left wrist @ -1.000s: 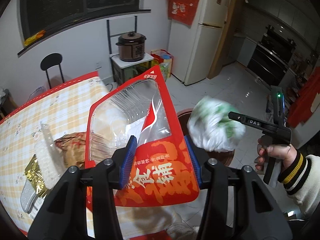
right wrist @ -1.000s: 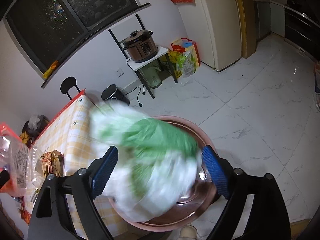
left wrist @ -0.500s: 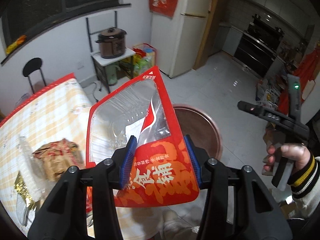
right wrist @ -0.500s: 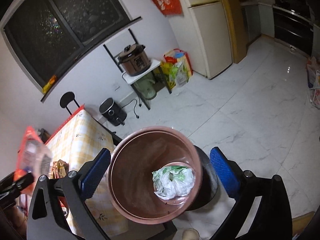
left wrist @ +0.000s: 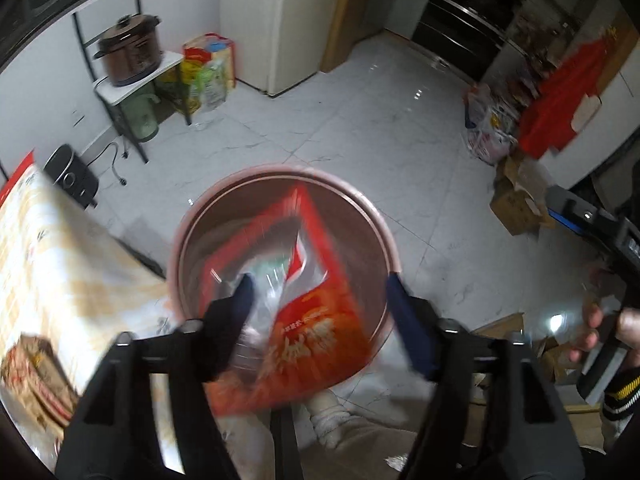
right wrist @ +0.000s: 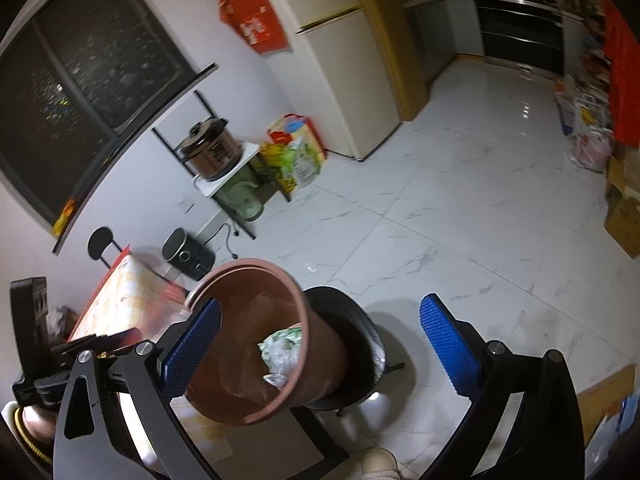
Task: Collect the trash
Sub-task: 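Move the food package over the brown bin and open the left gripper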
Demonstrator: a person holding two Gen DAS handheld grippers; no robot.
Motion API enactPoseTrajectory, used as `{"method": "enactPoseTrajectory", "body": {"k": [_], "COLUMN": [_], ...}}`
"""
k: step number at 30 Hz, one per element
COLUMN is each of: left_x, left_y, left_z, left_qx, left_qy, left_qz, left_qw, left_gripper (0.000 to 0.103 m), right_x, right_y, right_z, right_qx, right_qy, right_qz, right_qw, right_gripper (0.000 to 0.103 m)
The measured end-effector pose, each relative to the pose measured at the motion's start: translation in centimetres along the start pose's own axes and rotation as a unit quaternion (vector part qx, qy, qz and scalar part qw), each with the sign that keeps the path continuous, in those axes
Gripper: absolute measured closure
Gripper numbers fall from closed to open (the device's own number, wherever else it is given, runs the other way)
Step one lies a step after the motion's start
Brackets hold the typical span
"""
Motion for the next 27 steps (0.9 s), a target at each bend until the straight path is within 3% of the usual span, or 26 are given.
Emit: {"method": "enactPoseTrajectory", "body": {"k": [1, 2, 10, 18, 22, 27], "left_x": [-0.3, -0.6, -1.0, 3.0, 6.6, 12.3], "left_y": [-0.5, -0.7, 1.9, 9.1, 14.8, 23.1], "left_z": [0.3, 0.8, 2.3, 0.4, -1.7, -7.0], "left_qx": [-0.002, -0.004, -0.045, -0.106, -0.149, -0.214], "left_qy": [-0.004, -0.01, -0.006, 0.043, 0.087, 0.162], "left_qz": [-0.001, -0.006, -0.001, 0.041, 0.071, 0.128], "left_qw": [1.0, 0.9999, 0.999, 0.9926, 0.9824, 0.9549], "left_gripper": [0.016, 0.013, 0.009, 0.006, 0.006, 0.006], "right_x": [-0.6, -1.0, -1.5, 2.6, 6.2, 11.3], "right_y": [0.3, 0.5, 2.0, 2.3, 2.4, 2.5], "right_z": [0.0, -0.1, 0.0, 0.3, 0.3, -0.5], "right_qx": [-0.002, -0.004, -0.015, -0.018, -0.023, -0.027], "right_qy": [-0.004, -0.008, -0.013, 0.019, 0.05, 0.098], "right_qz": [-0.004, -0.007, -0.004, 0.03, 0.049, 0.077], "right_qw": [1.0, 1.0, 1.0, 0.999, 0.997, 0.992], "right_gripper": [0.005, 0.005, 0.005, 0.005, 0.005, 0.005]}}
Point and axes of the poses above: each gripper's, at about its wrist camera, not at the fingertips, and y roughly against the way its jaws point, x to its left, z to its top, the point moved 8 cm from there along -y, roughly the way its jaws point, and after that the axes turned 4 degrees about -z, right-handed, at the moved point
